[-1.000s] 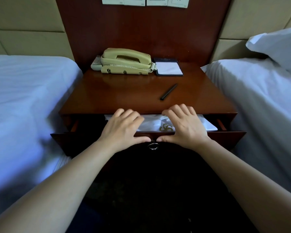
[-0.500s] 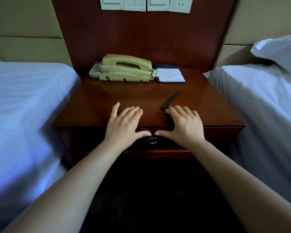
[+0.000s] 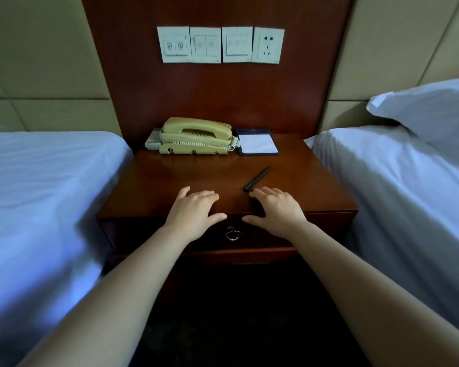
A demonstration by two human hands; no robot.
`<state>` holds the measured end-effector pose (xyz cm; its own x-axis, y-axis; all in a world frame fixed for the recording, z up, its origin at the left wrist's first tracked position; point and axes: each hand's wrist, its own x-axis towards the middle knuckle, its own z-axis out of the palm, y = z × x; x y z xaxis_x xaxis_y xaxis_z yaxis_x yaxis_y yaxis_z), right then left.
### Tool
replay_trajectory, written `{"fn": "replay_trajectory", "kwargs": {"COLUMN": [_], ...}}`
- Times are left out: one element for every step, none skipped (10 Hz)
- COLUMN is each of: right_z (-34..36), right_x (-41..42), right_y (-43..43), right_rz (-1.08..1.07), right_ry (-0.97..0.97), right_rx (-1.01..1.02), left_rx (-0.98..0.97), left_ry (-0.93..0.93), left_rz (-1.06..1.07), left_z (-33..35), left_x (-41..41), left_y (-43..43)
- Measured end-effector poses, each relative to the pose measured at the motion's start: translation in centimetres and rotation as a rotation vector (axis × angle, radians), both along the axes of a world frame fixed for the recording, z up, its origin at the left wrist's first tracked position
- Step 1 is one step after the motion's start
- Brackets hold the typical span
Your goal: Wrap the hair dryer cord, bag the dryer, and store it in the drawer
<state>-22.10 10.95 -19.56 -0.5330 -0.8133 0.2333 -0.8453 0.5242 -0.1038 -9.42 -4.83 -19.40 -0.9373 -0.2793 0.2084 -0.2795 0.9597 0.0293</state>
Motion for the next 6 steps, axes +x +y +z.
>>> {"fn": "replay_trajectory", "kwargs": {"right_z": [2.1, 4.5, 6.6, 8.2, 9.5, 10.5], "right_x": [0.6, 1.3, 1.5, 0.5, -1.1, -3.7], "right_y": [0.5, 0.8, 1.6, 2.4, 2.6, 1.5], "right_rz": [-0.023, -0.043, -0.061, -0.087, -0.117, -0.139], "right_ry": [-0.145, -0.286, -0.357, -0.405, -0.441, -0.454], "right_rx": [0.105, 0.193, 0.252, 0.329, 0.358, 0.333], "left_rx": [0.075, 0.169, 0.193, 0.173, 0.180, 0.198], "left_ry": [-0.153, -0.296, -0.330, -0.375, -0.433, -0.417], "left_rz": [0.029, 0.060, 0.048, 0.044, 0.036, 0.027], "left_z": [2.7, 4.9, 7.0, 9.2, 11.6, 13.1], "left_x": [0.3, 0.9, 1.4, 0.9, -0.7, -3.0], "left_y": [1.0, 2.0, 2.7, 2.9, 2.4, 0.5]}}
